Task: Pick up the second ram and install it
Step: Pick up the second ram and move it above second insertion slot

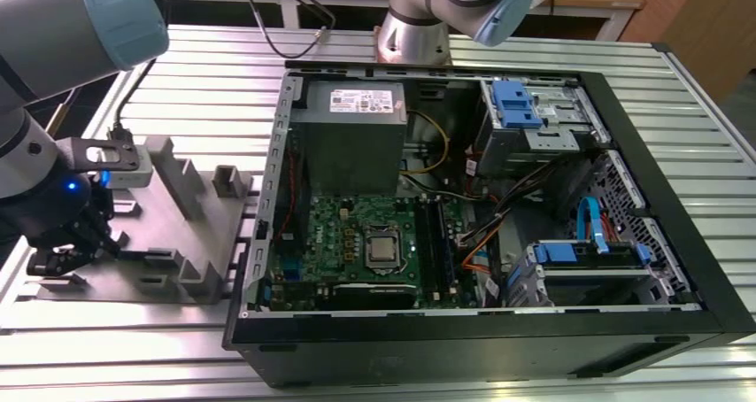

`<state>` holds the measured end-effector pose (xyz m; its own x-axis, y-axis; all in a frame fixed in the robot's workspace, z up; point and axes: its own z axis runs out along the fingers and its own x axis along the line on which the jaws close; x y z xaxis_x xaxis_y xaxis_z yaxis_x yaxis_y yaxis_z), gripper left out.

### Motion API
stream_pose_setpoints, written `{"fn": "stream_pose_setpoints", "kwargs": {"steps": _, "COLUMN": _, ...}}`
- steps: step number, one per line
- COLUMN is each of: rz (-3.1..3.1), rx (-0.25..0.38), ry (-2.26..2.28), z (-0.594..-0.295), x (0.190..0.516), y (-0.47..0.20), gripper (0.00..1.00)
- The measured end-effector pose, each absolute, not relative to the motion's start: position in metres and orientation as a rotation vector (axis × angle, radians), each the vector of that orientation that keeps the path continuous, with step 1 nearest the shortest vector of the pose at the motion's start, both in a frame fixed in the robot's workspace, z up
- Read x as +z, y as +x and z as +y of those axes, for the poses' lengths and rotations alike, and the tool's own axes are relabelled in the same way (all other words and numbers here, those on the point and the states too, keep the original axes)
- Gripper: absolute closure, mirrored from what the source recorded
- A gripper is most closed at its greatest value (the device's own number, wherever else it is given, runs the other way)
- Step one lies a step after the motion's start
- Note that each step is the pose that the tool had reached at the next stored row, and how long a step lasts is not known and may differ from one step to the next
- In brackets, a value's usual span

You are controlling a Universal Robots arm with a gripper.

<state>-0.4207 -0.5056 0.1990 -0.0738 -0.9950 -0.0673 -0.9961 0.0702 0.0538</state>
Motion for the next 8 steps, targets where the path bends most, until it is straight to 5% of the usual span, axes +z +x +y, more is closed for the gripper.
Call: {"fn": "stream_pose_setpoints", "kwargs": {"steps": 8, "rz": 2.278, "rx": 0.134, "ry": -2.142, "z": -0.5056, "x": 0.1992, "y": -0.4207, "gripper": 0.92}}
